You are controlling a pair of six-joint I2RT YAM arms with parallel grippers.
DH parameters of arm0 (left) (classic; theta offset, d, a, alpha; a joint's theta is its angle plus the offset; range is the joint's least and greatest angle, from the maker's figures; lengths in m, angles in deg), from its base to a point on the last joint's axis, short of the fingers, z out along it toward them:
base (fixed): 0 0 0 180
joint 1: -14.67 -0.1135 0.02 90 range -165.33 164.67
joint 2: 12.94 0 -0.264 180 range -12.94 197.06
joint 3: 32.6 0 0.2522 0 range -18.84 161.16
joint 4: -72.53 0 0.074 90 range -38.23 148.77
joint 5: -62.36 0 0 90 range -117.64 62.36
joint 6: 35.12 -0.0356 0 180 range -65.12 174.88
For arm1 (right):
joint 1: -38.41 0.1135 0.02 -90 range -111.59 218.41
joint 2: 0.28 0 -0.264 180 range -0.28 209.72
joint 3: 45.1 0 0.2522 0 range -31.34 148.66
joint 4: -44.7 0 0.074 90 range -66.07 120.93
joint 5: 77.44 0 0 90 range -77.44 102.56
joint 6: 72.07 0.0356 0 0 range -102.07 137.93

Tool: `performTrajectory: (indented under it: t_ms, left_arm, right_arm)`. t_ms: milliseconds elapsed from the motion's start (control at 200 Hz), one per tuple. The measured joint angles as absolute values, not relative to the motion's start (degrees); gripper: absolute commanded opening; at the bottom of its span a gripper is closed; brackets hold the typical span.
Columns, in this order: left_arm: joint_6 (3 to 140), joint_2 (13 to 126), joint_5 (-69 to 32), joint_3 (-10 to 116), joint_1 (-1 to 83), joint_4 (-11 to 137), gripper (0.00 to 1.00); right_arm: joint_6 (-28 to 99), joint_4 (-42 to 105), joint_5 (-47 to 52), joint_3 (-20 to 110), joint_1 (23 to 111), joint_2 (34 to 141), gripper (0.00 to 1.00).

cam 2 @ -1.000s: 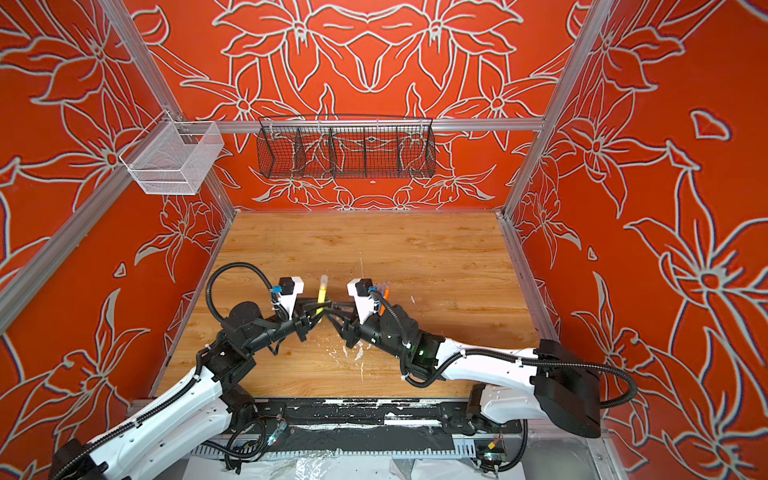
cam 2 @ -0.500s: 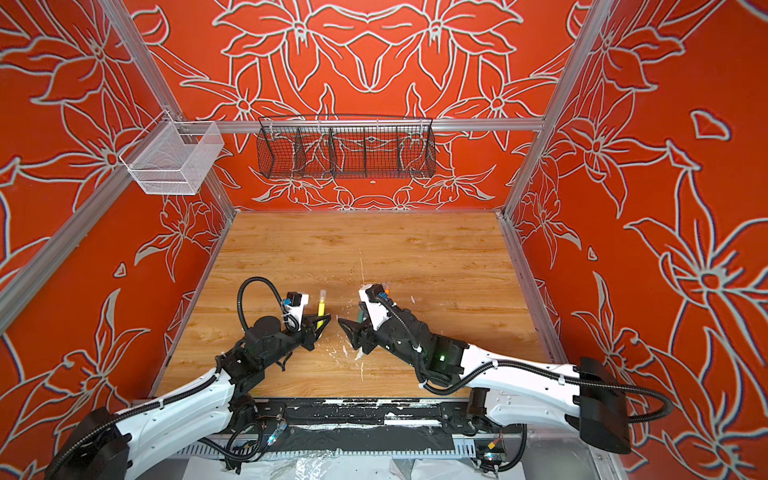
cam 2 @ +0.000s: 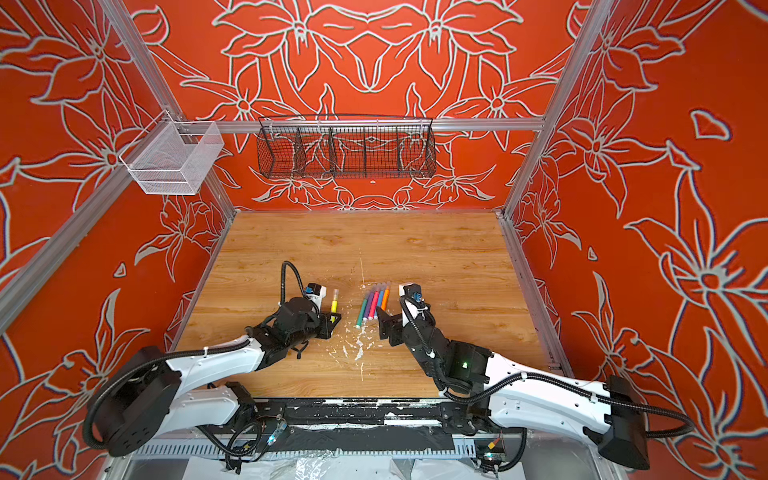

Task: Insert the pens into the pen caps
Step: 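Open the right gripper and withdraw while the left gripper lowers the capped yellow marker, then lay the yellow marker beside the green marker and open the left gripper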

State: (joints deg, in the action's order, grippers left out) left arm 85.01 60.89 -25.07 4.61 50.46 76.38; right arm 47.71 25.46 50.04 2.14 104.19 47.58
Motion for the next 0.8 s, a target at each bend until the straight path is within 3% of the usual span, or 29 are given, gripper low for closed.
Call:
performTrajectory:
  t_ms: [265,666,801]
  left_arm:
    - [86.06,71.16,-25.01,12.45,51.56,74.37,0.0]
    - [86.28,82.72,-24.77,22.0,52.41,70.35,0.0]
    - [86.41,82.81,-24.77,22.16,52.52,70.28,0.13]
  right_arm:
    - [54.9,12.41,59.59,5.0,103.25,47.03,0.94]
    - [53.33,9.72,62.82,2.9,100.72,41.15,0.95]
    - [51.01,10.09,63.06,4.98,98.35,44.1,0.97]
